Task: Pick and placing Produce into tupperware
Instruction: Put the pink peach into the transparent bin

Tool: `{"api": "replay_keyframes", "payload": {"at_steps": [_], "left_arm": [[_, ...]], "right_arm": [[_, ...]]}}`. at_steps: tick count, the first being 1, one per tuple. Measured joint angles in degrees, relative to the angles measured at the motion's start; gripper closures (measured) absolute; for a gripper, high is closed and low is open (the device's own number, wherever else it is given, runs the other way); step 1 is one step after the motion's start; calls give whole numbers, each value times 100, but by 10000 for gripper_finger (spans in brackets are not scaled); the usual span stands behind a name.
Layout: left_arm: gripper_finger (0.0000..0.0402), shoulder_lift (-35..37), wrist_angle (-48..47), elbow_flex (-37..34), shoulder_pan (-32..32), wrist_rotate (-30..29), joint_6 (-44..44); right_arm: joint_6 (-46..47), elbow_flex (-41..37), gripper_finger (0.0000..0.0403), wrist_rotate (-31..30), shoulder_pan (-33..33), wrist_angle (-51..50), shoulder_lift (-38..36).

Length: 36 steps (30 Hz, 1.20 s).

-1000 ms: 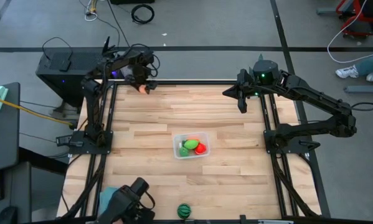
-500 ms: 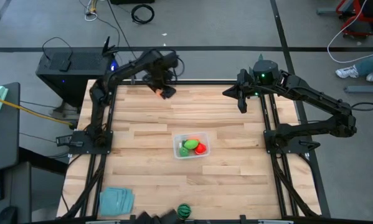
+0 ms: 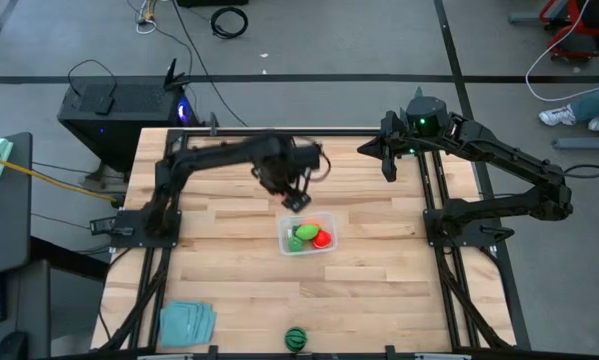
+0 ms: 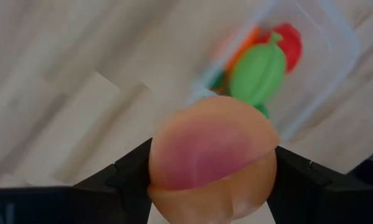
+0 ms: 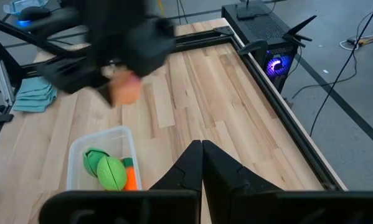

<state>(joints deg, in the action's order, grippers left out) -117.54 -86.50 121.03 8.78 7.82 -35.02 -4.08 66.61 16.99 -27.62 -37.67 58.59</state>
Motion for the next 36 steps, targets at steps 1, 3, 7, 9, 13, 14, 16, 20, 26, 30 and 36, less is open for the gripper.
{"api": "replay_keyframes", "payload": {"at_steps": [1,3,7,9,13,14,16,20,26,30,36], "left_arm": [[153,-14,39,0,-139,-27,-212],[155,-46,92,-6,-400,-166,-569],[155,-98,303,-48,-755,-262,-1168],[152,-91,581,-217,-854,-364,-1361],[154,-98,748,-653,-867,-454,-1382],[155,-94,887,-801,-856,-463,-1373],[156,-105,1119,-1079,-822,-468,-1352],[153,-107,1564,-1407,-877,-467,-1378],[154,-107,1620,-1460,-1063,-453,-1384],[155,-107,1620,-1460,-1104,-455,-1386],[126,-176,1631,-1466,-1100,-455,-1384]], "right_arm": [[0,0,389,0,0,0,0],[0,0,389,0,0,0,0],[-3,-2,389,0,0,0,0],[-4,0,389,0,0,0,0],[-10,-1,389,-1,0,1,0],[-13,-2,389,-1,0,0,0],[-19,-2,389,0,0,2,0],[-19,-2,389,-1,0,2,0],[-61,-2,389,-2,0,2,0],[-63,-2,389,-2,0,2,0],[-63,-2,389,-2,0,0,0]]}}
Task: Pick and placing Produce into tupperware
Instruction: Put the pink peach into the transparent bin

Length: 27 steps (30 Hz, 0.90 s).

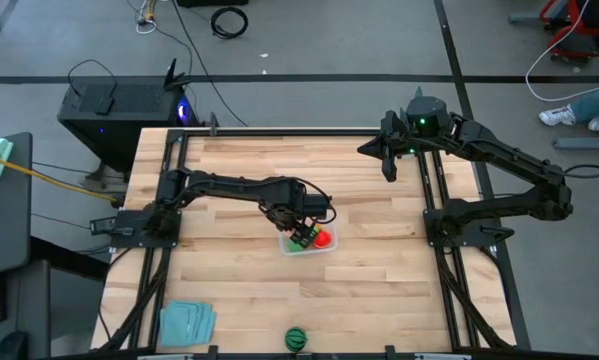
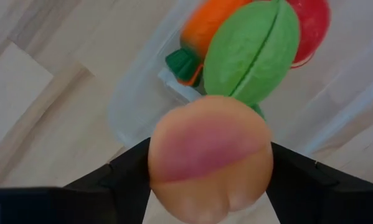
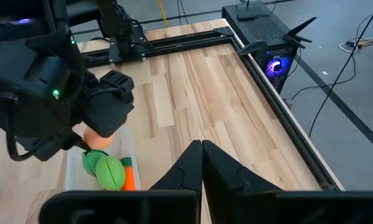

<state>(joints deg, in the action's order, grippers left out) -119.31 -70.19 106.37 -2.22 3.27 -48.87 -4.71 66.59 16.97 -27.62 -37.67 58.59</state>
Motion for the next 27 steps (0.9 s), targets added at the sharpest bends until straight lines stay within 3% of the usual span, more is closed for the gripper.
{"api": "replay_keyframes", "payload": {"at_steps": [10,17,27], "left_arm": [[140,-37,59,2,-3,2,30],[128,-37,99,2,-109,-8,648],[149,-37,192,2,-124,-17,451]], "right_arm": [[0,0,389,0,0,0,0],[-2,0,389,0,0,0,0],[-2,0,389,0,0,0,0]]}}
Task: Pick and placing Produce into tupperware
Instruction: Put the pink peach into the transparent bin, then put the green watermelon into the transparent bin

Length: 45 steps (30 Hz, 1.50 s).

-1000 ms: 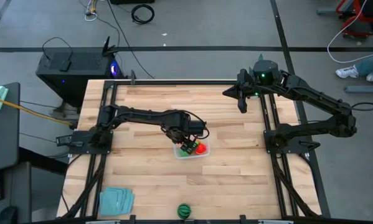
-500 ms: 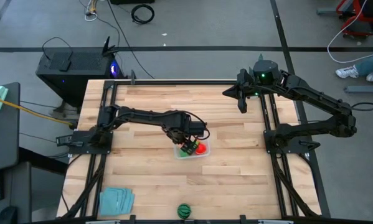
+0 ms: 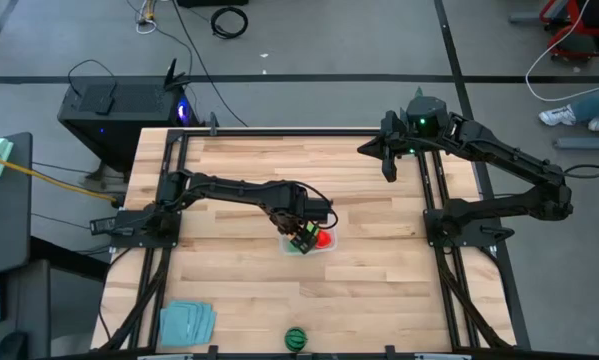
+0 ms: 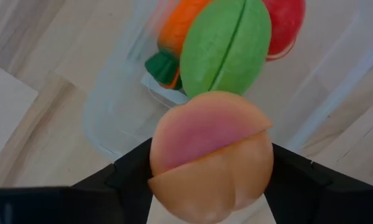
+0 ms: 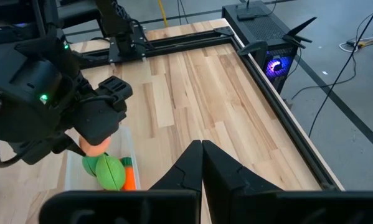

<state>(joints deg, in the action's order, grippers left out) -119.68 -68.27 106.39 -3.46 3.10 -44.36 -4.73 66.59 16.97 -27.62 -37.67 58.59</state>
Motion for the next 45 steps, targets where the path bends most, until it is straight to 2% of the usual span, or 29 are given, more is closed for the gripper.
{"api": "replay_keyframes", "payload": {"at_steps": [4,11,15,19,24,28,31,35,38,45], "left_arm": [[151,0,-2,0,-3,4,2],[85,0,65,0,-25,-93,1],[62,0,75,0,41,-92,2],[57,2,72,0,108,-91,4],[60,4,-88,111,170,182,-21],[60,4,-516,520,160,135,-19],[60,11,-943,985,35,-253,-16],[59,17,-1617,1685,-253,-841,-322],[59,20,-1968,2113,-494,-1060,-635],[58,20,-2164,2715,-1118,-1108,-1033]], "right_arm": [[2,0,389,1,0,0,0],[14,0,389,0,0,0,0],[46,0,389,2,0,0,0],[43,0,389,2,0,-1,0],[20,0,389,0,0,0,0],[13,0,389,2,0,0,0],[44,0,389,2,0,0,0],[793,0,389,2,0,35,0],[1467,0,389,19,9,48,1],[1421,0,389,980,581,33,-13]]}}
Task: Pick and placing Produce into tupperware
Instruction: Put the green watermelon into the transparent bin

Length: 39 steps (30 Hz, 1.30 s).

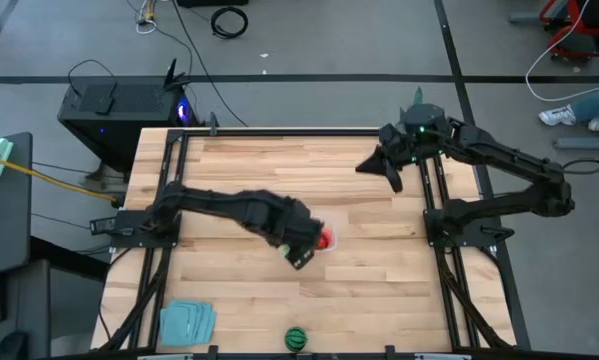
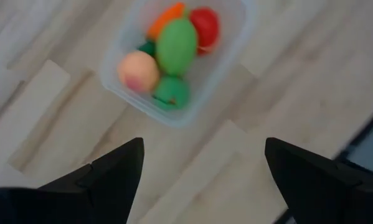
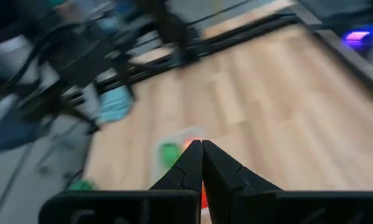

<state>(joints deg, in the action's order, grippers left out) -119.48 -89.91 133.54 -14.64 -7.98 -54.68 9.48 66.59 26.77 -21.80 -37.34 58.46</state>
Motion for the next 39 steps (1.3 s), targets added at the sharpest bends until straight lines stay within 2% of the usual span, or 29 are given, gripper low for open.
{"api": "replay_keyframes", "payload": {"at_steps": [7,14,18,25,34,39], "left_arm": [[60,83,-4,139,-515,-244,-86],[60,404,28,117,-916,-484,-669],[60,606,109,117,-1127,-769,-807],[60,846,343,115,-1470,-1314,-449],[60,863,169,113,-1868,-1491,-353],[60,917,157,113,-2154,-1497,-119]], "right_arm": [[-16,0,398,-23,1454,-62,0],[-54,0,400,-1028,3208,-18,52],[127,0,401,-1487,3965,227,284],[497,179,402,-1578,4572,563,1114],[556,1632,402,-1992,4940,-233,2477],[944,2111,402,-2247,5132,-287,3223]]}}
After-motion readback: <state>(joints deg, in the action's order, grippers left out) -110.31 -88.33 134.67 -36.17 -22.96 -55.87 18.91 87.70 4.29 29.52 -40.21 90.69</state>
